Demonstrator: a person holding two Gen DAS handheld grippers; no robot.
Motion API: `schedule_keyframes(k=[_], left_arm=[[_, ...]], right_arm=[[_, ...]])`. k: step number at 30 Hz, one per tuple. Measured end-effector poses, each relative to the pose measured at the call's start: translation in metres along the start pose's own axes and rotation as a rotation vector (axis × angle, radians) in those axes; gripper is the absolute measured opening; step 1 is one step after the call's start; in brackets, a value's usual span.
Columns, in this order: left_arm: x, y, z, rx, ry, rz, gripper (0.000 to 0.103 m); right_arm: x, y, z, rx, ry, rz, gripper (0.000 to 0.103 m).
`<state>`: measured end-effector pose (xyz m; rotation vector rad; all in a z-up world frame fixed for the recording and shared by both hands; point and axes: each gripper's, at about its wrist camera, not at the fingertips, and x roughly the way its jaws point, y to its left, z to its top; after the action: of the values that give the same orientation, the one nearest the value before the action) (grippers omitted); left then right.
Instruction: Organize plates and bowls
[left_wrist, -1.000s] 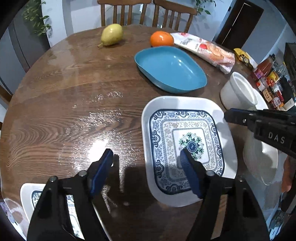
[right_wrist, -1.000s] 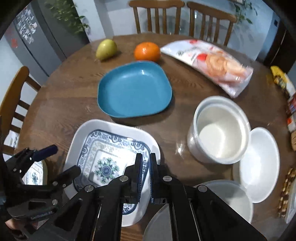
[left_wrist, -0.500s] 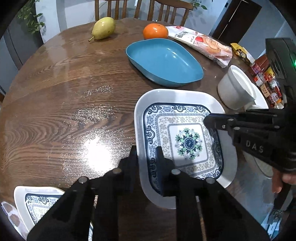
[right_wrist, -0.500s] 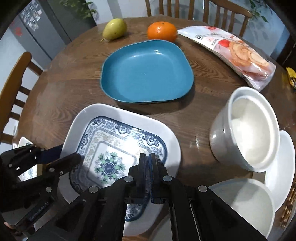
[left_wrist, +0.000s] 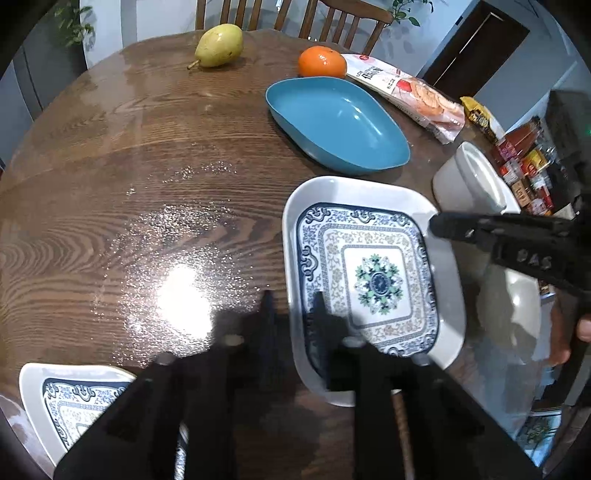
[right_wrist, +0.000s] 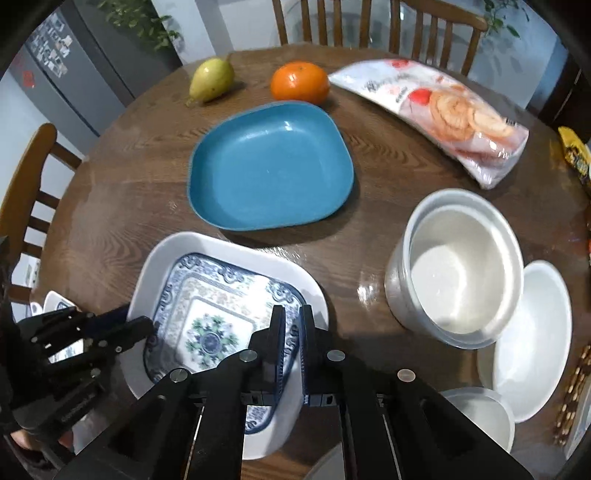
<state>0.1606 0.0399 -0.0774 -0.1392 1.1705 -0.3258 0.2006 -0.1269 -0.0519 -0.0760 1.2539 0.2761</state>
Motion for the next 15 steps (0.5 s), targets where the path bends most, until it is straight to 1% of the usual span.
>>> schedule_keyframes(k=[1,2,4,8,11,12,14,15], left_arm=[[-0.001,0.0,0.001,-0.004,-0.003,0.007,0.046],[-0.002,0.001,0.0,-0.005,-0.008,0.015,0.055],[-0.003,0.002,0.0,-0.004,-0.006,0.014,0.054],[-0.003,0.006,0.0,-0.014,0.005,0.006,0.055],[-0.003,0.007,0.001,-0.023,0.009,-0.001,0.055],[-0.003,0.006,0.001,-0.024,0.009,-0.002,0.055],[-0.002,0.006,0.002,-0.025,0.009,-0.002,0.055],[-0.002,0.005,0.002,-0.024,0.009,-0.005,0.055]], right_arm=[[0.002,0.0,0.001,-0.004,0.01,-0.001,0.008],[0.004,-0.001,0.0,-0.014,0.032,0.002,0.013],[0.009,-0.001,0.001,-0.016,0.051,0.011,0.015],[0.011,0.003,0.003,-0.042,0.066,-0.023,0.02],[0.005,0.01,0.003,-0.05,0.045,-0.018,0.033],[0.003,0.01,0.002,-0.052,0.042,-0.03,0.043],[0.0,0.011,0.002,-0.061,0.038,-0.079,0.057],[-0.002,0.01,0.001,-0.061,0.032,-0.09,0.06]])
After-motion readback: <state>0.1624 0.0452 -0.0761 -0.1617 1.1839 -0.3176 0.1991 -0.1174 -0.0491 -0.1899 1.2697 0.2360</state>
